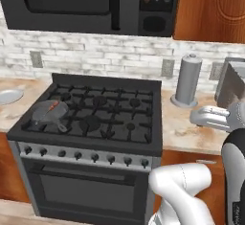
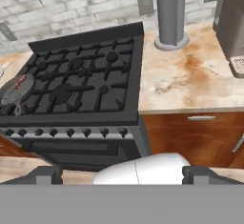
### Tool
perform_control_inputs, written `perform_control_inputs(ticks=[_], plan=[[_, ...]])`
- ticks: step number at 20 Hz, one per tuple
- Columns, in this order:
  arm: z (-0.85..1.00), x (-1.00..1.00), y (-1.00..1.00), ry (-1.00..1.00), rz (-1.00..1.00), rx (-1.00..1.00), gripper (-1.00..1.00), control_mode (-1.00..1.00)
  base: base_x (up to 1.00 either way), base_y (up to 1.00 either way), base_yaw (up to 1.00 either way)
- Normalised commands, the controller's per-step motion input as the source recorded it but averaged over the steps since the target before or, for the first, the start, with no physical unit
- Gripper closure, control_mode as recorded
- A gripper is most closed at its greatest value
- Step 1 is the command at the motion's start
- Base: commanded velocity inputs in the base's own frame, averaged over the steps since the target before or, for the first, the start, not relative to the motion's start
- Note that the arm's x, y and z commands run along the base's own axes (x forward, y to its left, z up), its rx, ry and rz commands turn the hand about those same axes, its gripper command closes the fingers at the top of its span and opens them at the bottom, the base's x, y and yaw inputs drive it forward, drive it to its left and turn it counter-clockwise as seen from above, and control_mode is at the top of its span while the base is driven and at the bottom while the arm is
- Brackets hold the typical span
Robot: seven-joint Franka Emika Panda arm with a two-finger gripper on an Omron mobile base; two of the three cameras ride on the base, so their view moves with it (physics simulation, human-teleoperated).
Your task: Place the cold items (banana and broccoli) from the fridge in one tupperware on the dining counter. Place the warm items (kebab skewer and hot dog) in the stove area in another tupperware.
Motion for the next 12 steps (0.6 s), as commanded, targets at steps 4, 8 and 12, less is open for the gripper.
perform_control_inputs(ticks=[4, 8, 12], plan=[[0.00, 0.00, 0.00, 0.00, 0.00, 0.00, -1.00, 1.00, 0.37, 1.00, -0.43], [0.00, 0.00, 0.00, 0.00, 0.00, 0.00, -1.00, 1.00, 0.31, 1.00, -0.38], [0.00, 0.00, 0.00, 0.00, 0.00, 0.00, -1.00, 1.00, 0.30, 1.00, -0.31]])
